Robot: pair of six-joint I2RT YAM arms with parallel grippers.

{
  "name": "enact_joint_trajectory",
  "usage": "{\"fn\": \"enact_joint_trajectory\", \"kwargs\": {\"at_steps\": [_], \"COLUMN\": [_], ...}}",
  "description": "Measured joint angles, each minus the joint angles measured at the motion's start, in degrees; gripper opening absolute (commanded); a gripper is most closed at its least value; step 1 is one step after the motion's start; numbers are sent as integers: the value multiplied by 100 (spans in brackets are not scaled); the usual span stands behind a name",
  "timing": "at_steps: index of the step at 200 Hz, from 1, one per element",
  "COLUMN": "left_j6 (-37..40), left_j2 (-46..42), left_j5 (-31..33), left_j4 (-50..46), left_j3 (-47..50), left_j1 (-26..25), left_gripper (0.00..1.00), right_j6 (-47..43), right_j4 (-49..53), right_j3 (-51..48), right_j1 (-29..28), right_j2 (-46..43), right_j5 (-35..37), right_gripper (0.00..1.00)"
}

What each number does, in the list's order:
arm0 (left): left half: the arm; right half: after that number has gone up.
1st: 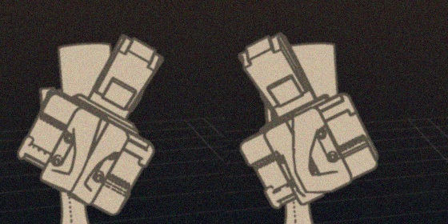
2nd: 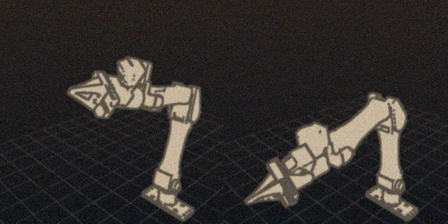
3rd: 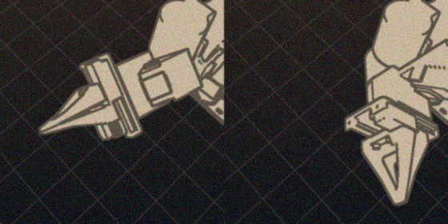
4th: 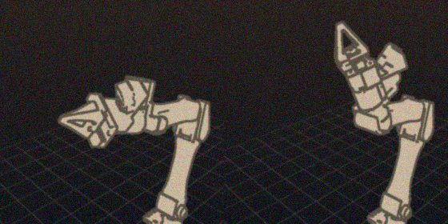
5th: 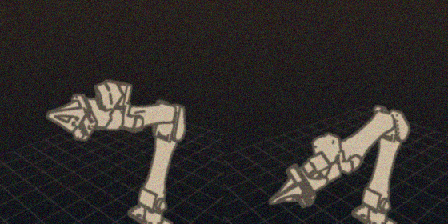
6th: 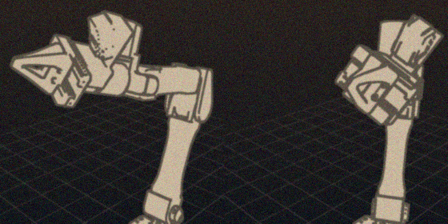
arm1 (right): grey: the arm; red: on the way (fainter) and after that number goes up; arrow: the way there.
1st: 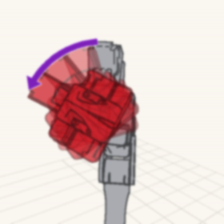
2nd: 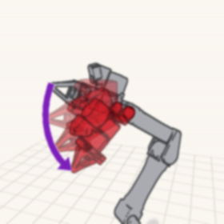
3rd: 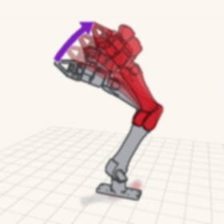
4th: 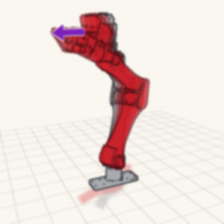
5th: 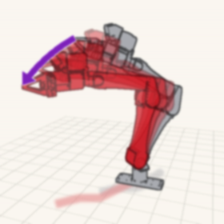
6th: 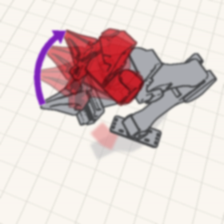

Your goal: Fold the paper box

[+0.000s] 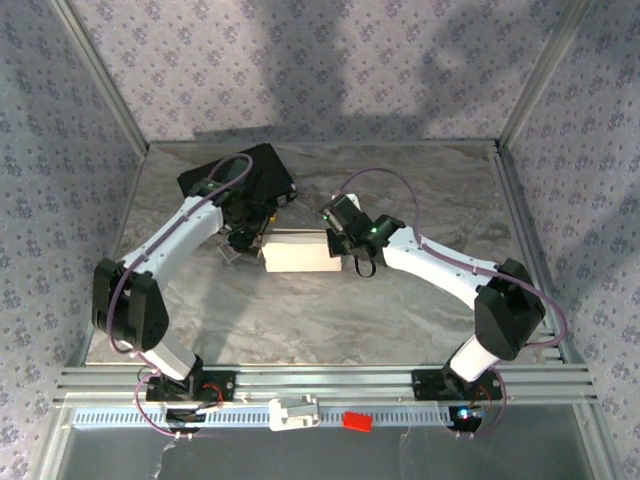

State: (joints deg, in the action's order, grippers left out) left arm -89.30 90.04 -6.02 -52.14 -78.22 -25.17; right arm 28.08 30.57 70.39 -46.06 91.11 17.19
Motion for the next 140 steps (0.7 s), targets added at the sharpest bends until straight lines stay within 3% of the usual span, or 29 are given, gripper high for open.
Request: {"fn": "enact_joint_trajectory", "kwargs": {"at_steps": [25,58,73,100,140], "left_j6": [951,3768,5222,7132,8684], "left_j2": [-365,-890,-1082,-1172,-686], "left_j5": [317,417,299,-223,-540], "left_j4": [-175,-83,-55,-37,-72], "left_j3": [0,0,9,164,273], "left_j1": [7,74,116,319,599], "left_gripper": [54,41,37,35,39], "right_j6": [0,0,0,0,0], "right_j4": [0,0,2,2,9], "right_j3": [0,0,4,4,4], "right_j1": [-2,-2,-2,-2,-7], "right_j2": [0,0,0,0,0], "right_j5": [2,0,0,0,0], "right_gripper": [0,0,0,0,0]}}
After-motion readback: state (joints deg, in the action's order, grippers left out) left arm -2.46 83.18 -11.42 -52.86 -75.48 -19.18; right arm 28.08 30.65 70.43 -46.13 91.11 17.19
